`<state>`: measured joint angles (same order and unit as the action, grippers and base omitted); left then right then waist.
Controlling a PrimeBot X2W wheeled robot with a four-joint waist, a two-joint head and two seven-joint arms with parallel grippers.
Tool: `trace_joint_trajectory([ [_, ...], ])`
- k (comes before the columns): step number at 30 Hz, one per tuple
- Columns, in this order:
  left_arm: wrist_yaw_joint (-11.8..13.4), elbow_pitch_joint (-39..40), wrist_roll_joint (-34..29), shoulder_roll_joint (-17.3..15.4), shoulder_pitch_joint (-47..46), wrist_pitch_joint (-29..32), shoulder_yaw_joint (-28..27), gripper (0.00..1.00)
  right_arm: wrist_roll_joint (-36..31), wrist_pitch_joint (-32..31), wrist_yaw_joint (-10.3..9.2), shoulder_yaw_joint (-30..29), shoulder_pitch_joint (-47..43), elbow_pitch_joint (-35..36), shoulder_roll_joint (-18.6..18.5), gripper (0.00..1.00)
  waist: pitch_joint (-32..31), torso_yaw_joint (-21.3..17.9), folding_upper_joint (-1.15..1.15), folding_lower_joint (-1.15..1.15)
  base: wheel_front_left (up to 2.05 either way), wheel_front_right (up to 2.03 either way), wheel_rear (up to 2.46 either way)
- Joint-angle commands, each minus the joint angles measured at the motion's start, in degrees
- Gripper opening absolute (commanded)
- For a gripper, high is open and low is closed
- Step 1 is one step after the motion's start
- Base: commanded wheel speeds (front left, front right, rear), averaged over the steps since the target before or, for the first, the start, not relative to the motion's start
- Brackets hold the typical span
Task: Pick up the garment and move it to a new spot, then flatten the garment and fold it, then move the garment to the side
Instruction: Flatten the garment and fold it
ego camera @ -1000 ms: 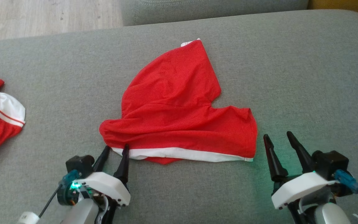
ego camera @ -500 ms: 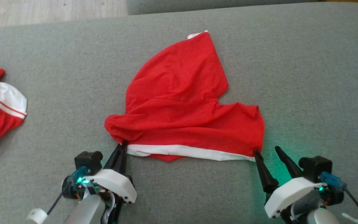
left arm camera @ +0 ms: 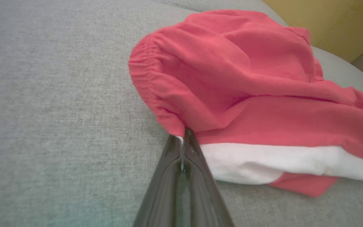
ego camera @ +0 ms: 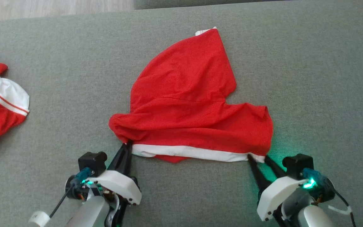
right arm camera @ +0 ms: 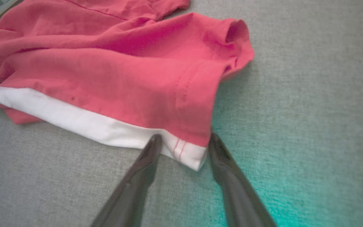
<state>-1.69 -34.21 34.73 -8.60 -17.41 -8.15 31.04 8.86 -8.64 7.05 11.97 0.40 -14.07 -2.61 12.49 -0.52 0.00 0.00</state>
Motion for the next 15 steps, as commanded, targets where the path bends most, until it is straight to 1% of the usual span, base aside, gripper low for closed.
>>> trace_joint_trajectory([
  [1, 0.1, 1.2, 0.1, -0.6, -0.8, -0.3, -1.2, 0.0, 0.3, -0.5, 0.44, 1.8, 1.1, 1.0, -0.3, 0.0, -0.1, -0.1, 0.0, 0.0, 0.0, 0.0, 0.0],
  [4, -0.3, 2.1, 0.8, -0.5, -0.7, -1.5, -1.7, 0.0, 2.8, -1.2, 0.44, 1.2, 0.8, 2.3, -0.3, 0.0, -0.5, -0.5, 0.0, 0.0, 0.0, 0.0, 0.0],
  [6, -0.8, 3.7, 2.1, -0.3, -0.4, -2.5, -2.8, 0.0, 4.9, -1.4, 0.44, 0.4, 0.8, 4.8, -0.3, 0.0, -0.9, -0.9, 0.0, 0.0, 0.0, 0.0, 0.0],
  [8, -1.5, 6.3, 3.9, -0.3, 0.0, -3.2, -4.1, 0.0, 6.7, -2.0, 0.44, -0.8, 0.8, 8.1, -0.3, 0.0, -1.5, -1.4, 0.0, 0.0, 0.0, 0.0, 0.0],
  [11, -2.8, 12.2, 7.7, -0.3, 0.6, -3.2, -6.4, 0.0, 9.7, -4.1, 0.44, -2.9, 0.9, 14.6, -0.3, 0.0, -2.4, -1.9, 0.0, 0.0, 0.0, 0.0, 0.0],
  [13, -3.8, 17.3, 10.9, -0.8, 0.9, -1.3, -7.2, 0.0, 13.2, -6.5, 0.44, -4.3, 1.0, 19.0, -0.3, 0.0, -3.1, -2.1, 0.0, 0.0, 0.0, 0.0, 0.0],
  [15, -4.4, 22.9, 14.2, -1.9, 0.7, 2.1, -7.8, 0.0, 15.6, -9.3, 0.44, -5.5, 2.0, 23.5, -0.3, 0.0, -3.4, -2.2, 0.0, 0.0, 0.0, 0.0, 0.0],
])
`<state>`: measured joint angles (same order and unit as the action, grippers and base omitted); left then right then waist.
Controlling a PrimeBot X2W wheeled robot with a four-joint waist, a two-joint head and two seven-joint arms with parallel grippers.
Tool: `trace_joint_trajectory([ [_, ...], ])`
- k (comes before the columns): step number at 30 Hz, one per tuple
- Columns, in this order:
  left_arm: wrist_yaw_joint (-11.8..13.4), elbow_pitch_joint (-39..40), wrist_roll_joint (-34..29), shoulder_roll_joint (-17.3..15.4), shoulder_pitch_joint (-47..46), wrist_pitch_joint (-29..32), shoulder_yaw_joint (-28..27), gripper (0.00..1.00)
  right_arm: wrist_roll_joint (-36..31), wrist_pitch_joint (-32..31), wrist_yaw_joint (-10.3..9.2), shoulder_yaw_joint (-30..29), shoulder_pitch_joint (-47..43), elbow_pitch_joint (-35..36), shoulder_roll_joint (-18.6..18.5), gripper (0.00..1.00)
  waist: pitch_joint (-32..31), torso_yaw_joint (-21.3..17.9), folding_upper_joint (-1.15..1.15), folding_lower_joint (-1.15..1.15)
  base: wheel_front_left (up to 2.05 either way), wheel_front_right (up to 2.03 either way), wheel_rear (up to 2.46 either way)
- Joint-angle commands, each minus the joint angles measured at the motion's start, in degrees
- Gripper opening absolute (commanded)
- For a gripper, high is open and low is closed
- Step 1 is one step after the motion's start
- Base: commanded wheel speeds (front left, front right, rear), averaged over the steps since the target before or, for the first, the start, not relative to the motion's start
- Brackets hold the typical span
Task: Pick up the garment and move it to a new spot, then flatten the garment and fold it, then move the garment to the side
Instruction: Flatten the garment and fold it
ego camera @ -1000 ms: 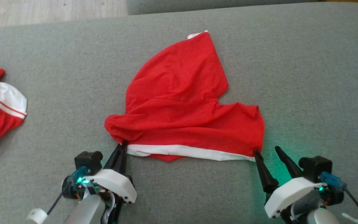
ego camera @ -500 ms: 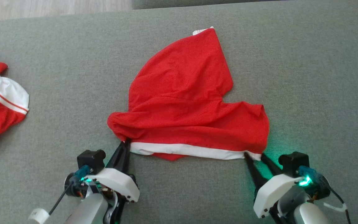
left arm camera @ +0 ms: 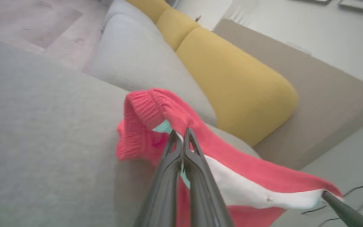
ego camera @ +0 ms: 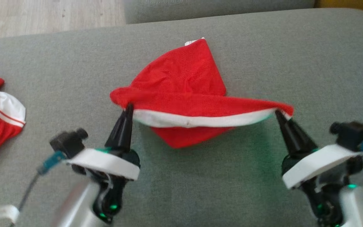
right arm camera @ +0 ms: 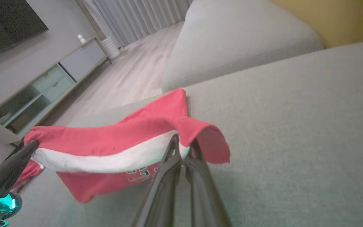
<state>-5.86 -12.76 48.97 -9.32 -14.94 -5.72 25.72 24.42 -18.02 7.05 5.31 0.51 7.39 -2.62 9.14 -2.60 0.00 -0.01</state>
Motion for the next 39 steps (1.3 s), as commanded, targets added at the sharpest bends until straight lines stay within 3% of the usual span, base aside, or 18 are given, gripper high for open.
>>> trace_joint_trajectory([
  [1, -0.4, 4.3, 1.6, -1.8, -2.2, 1.7, -2.8, 0.0, 1.0, -1.4, 0.44, 0.7, 2.7, 4.2, -0.3, 0.0, -0.1, -0.2, 0.0, 0.01, 0.0, 0.0, 0.0],
  [4, -0.1, 11.9, 7.5, -3.4, -4.5, 8.3, -4.7, 0.0, 3.6, -5.7, 0.44, -0.3, 7.7, 9.5, -0.3, 0.0, 0.7, -0.6, 0.0, 0.01, 0.0, 0.0, 0.0],
  [6, 1.6, 15.3, 10.5, -4.6, -7.4, 13.0, -5.9, 0.0, 5.7, -8.2, 0.44, -0.5, 13.0, 10.7, -0.3, 0.0, 2.2, -1.2, 0.0, 0.01, 0.0, 0.0, 0.0],
  [8, 3.9, 16.7, 11.7, -6.0, -11.7, 17.2, -6.9, 0.0, 7.0, -10.3, 0.44, -0.8, 19.5, 9.1, -0.6, 0.0, 4.1, -1.9, 0.0, 0.01, 0.0, 0.0, 0.0],
  [10, 7.4, 14.9, 11.3, -7.0, -19.3, 20.1, -8.8, 0.0, 7.7, -10.9, 0.44, -1.3, 30.4, 2.5, -0.9, 0.0, 7.2, -2.6, 0.0, 0.01, 0.0, 0.0, 0.0],
  [15, 9.2, 6.5, 6.8, -7.0, -32.6, 15.7, -11.9, 0.0, 5.1, -3.3, 0.44, -1.7, 48.0, -11.1, -1.1, 0.0, 11.2, -3.7, 0.0, 0.01, 0.0, 0.0, 0.0],
  [22, 6.3, -1.3, 2.7, -5.5, -43.2, 5.9, -13.5, 0.0, 3.2, 10.8, 0.44, -0.3, 60.5, -21.5, -1.7, 0.0, 12.2, -4.2, 0.0, 0.01, 0.0, 0.0, 0.0],
  [26, 3.3, -3.8, 2.0, -5.1, -44.5, 1.1, -13.9, 0.0, 3.5, 16.6, 0.44, 2.5, 61.4, -24.8, -4.3, 0.0, 11.5, -4.0, 0.0, 0.01, 0.0, 0.0, 0.0],
  [29, 1.3, -5.5, 2.5, -4.6, -41.1, 1.1, -12.0, 0.0, 3.7, 15.9, 0.44, 5.7, 57.9, -27.4, -6.7, 0.0, 10.3, -3.7, 0.0, 0.01, 0.0, 0.0, 0.0],
  [35, -0.2, -7.3, 2.4, -6.1, -26.9, 6.7, -4.9, 0.0, 6.4, 3.9, 0.44, 12.4, 45.4, -29.2, -12.3, 0.0, 6.8, -3.1, 0.0, 0.01, 0.0, 0.0, 0.0],
  [39, 1.0, -4.4, 2.1, -9.3, -14.5, 12.3, -0.5, 0.0, 8.1, -6.2, 0.44, 13.2, 35.0, -24.5, -16.4, 0.0, 3.9, -2.9, 0.0, 0.01, 0.0, 0.0, 0.0],
])
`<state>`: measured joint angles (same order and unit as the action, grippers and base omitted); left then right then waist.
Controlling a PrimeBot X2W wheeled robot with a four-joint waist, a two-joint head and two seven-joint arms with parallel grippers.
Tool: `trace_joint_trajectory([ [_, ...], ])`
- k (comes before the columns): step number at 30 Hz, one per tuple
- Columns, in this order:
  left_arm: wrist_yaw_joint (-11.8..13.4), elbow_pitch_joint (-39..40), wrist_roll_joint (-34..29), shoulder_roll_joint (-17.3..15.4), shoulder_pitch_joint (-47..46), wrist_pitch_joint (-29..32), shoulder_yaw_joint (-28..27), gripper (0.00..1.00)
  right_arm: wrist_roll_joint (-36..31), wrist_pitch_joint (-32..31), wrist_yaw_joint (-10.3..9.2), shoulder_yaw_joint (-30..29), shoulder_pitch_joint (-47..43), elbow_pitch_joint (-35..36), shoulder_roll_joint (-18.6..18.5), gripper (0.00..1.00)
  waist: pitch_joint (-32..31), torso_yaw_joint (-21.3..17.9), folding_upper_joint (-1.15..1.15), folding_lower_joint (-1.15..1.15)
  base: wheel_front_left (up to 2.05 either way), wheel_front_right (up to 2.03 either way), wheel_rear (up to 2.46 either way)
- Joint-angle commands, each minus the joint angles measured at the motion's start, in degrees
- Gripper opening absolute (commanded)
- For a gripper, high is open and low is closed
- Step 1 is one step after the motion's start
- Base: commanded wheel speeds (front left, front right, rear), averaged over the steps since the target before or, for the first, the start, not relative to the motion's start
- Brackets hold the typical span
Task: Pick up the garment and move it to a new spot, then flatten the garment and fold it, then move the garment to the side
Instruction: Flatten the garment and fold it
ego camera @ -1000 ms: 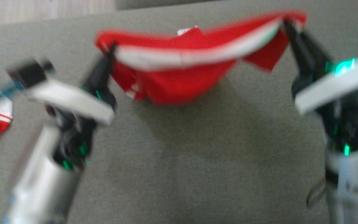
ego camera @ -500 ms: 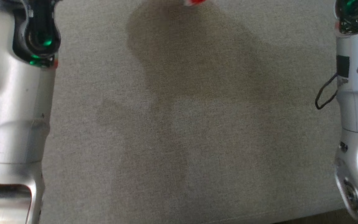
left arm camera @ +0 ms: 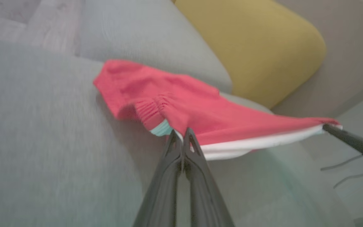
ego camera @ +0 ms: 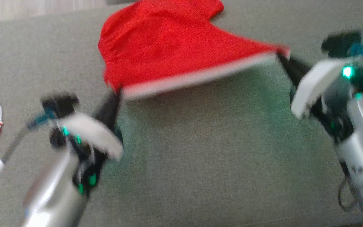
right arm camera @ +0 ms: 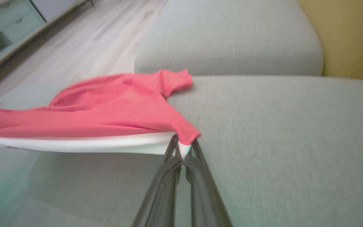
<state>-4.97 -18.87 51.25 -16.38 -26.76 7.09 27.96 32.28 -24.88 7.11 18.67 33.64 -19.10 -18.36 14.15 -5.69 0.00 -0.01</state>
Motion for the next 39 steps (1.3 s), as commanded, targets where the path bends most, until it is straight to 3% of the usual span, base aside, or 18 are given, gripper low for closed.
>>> trace_joint_trajectory([
  [1, 0.8, 3.1, -0.3, -3.3, 0.5, 1.3, -1.7, 0.0, 0.5, -1.9, 0.37, -0.6, -1.0, 3.9, -1.6, 0.0, -1.9, 0.3, 0.0, 0.01, 0.0, 0.0, 0.0],
  [7, 8.0, 19.3, 2.1, -8.6, 18.3, 8.9, 0.6, 0.0, -0.5, -16.6, 0.37, -10.6, -20.7, 19.8, -4.1, 0.0, -4.8, 2.0, 0.0, 0.01, 0.0, 0.0, 0.0],
  [14, 17.3, 40.8, 4.2, -14.5, 33.0, 15.5, 1.3, 0.0, -5.8, -33.6, 0.37, -25.4, -42.0, 42.3, 2.9, 0.0, -4.6, 4.3, 0.0, 0.01, 0.0, 0.0, 0.0],
  [17, 20.2, 47.2, 5.9, -15.4, 36.5, 18.1, 1.7, 0.0, -8.0, -37.6, 0.37, -29.3, -46.0, 50.6, 6.4, 0.0, -4.0, 4.8, 0.0, 0.01, 0.0, 0.0, 0.0],
  [20, 21.4, 50.9, 7.3, -14.3, 37.4, 18.2, 1.5, 0.0, -9.7, -39.6, 0.37, -30.4, -45.9, 55.1, 7.8, 0.0, -3.6, 5.3, 0.0, 0.01, 0.0, 0.0, 0.0],
  [23, 21.9, 50.8, 7.3, -13.5, 36.2, 17.9, 0.9, 0.0, -10.5, -40.1, 0.37, -29.4, -43.6, 55.4, 7.0, 0.0, -2.8, 5.5, 0.0, 0.01, 0.0, 0.0, 0.0],
  [27, 21.9, 47.5, 7.8, -10.1, 31.8, 15.9, -0.8, 0.0, -10.0, -39.5, 0.37, -25.3, -34.0, 50.7, 3.6, 0.0, -1.5, 5.9, 0.0, 0.01, 0.0, 0.0, 0.0],
  [32, 21.3, 39.7, 8.3, -5.4, 22.6, 14.1, -2.9, 0.0, -8.5, -36.4, 0.37, -19.5, -18.0, 39.8, 0.6, 0.0, 1.1, 7.9, 0.0, 0.01, 0.0, 0.0, 0.0],
  [39, 19.9, 26.5, 8.6, 0.4, 11.5, 12.4, -3.5, 0.0, -6.5, -30.1, 0.37, -13.7, -0.6, 21.6, 0.0, 0.0, 4.6, 11.7, 0.0, 0.01, 0.0, 0.0, 0.0],
])
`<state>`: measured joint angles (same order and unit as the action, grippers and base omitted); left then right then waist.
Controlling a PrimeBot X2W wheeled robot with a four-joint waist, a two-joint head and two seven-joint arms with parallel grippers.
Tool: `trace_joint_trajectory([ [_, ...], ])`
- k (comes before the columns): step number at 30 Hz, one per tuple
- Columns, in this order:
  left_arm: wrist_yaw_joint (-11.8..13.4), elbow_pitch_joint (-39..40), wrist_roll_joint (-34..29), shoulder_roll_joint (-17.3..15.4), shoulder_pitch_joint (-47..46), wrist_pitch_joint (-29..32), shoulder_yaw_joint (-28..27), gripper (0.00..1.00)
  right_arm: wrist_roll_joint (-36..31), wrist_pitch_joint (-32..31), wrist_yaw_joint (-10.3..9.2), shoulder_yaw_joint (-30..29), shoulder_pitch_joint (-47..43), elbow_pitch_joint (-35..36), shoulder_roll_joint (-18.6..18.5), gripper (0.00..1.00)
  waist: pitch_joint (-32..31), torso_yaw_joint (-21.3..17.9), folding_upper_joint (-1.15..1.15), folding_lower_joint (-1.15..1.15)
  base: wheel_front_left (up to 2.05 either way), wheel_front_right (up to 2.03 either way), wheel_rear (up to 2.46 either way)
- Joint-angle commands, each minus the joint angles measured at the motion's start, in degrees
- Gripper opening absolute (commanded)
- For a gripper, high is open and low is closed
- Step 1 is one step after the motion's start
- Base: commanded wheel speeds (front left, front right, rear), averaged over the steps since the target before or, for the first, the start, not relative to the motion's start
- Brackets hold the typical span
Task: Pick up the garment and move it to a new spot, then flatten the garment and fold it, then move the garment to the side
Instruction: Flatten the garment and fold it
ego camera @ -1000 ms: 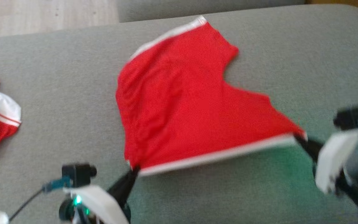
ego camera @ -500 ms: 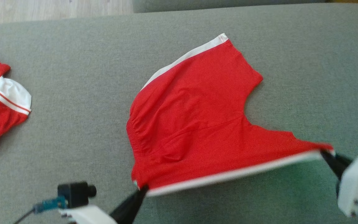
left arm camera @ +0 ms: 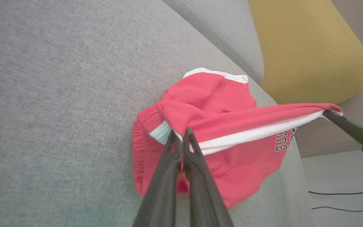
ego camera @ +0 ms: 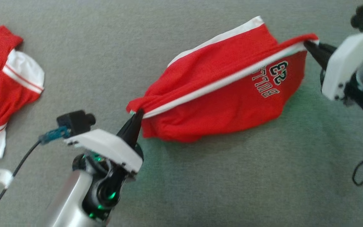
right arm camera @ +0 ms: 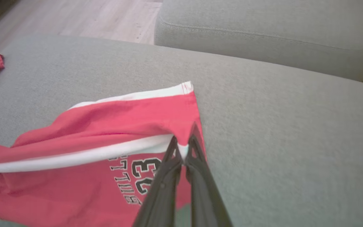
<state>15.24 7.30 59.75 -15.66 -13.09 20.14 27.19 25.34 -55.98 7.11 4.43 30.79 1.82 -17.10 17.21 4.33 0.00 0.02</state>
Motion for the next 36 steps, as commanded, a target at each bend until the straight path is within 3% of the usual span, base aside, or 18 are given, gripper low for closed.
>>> trace_joint_trajectory([
  [1, -0.6, -1.4, 0.0, 0.4, -3.3, -1.0, -2.7, 0.0, 0.7, 2.0, 0.37, 1.3, 4.0, -1.6, -1.3, 0.0, 2.0, 2.2, 0.0, -0.02, 0.0, 0.0, 0.0],
  [15, -3.9, -16.8, -1.0, 7.2, -14.7, -6.5, -3.0, 0.0, 1.4, 13.0, 0.37, 8.3, 18.3, -21.9, -0.4, 0.0, 6.6, 5.1, 0.0, -0.02, 0.0, 0.0, 0.0],
  [16, -4.2, -17.5, -1.0, 7.5, -15.1, -7.0, -3.0, 0.0, 1.4, 13.5, 0.37, 8.6, 18.8, -23.0, -0.2, 0.04, 6.8, 5.1, 0.0, -0.02, 0.0, 0.0, 0.0],
  [17, -4.6, -18.2, -1.0, 7.7, -15.5, -7.2, -2.9, 0.0, 1.4, 14.0, 0.37, 8.9, 19.2, -24.0, 0.0, 0.2, 6.9, 5.2, 0.0, -0.02, 0.0, 0.0, 0.0],
  [18, -5.0, -18.9, -1.0, 8.0, -15.7, -7.5, -2.8, 0.0, 1.5, 14.5, 0.37, 9.3, 19.4, -25.0, 0.1, 0.69, 7.0, 5.3, 0.0, -0.02, 0.0, 0.0, 0.0],
  [19, -5.4, -19.4, -1.2, 8.2, -16.0, -7.9, -2.7, 0.13, 1.5, 14.9, 0.37, 9.5, 19.6, -25.8, 0.1, 1.0, 7.0, 5.3, 0.0, -0.02, 0.0, 0.0, 0.0],
  [20, -5.7, -19.9, -1.4, 8.3, -16.3, -8.7, -2.7, 1.0, 1.6, 15.4, 0.37, 9.8, 19.8, -26.6, 0.1, 1.0, 7.0, 5.4, 0.0, -0.02, 0.0, 0.0, 0.0],
  [27, -10.3, -22.1, -4.4, 7.6, -15.2, -15.4, -2.0, 1.0, 4.3, 20.7, 0.37, 12.1, 19.6, -28.6, -1.0, 1.0, 4.3, 5.0, 0.0, -0.02, 0.0, 0.0, 0.0],
  [32, -13.5, -22.9, -7.6, 5.8, -11.2, -22.3, -1.3, 1.0, 7.0, 23.4, 0.37, 14.4, 16.1, -27.3, -3.7, 1.0, 0.6, 4.4, 0.0, -0.02, 0.0, 0.0, 0.0],
  [36, -13.5, -24.3, -13.0, 4.0, -8.4, -30.6, -0.9, 1.0, 8.6, 25.9, 0.37, 14.9, 12.3, -26.6, -5.1, 1.0, -2.0, 3.7, 0.0, -0.02, 0.0, 0.0, 0.0],
])
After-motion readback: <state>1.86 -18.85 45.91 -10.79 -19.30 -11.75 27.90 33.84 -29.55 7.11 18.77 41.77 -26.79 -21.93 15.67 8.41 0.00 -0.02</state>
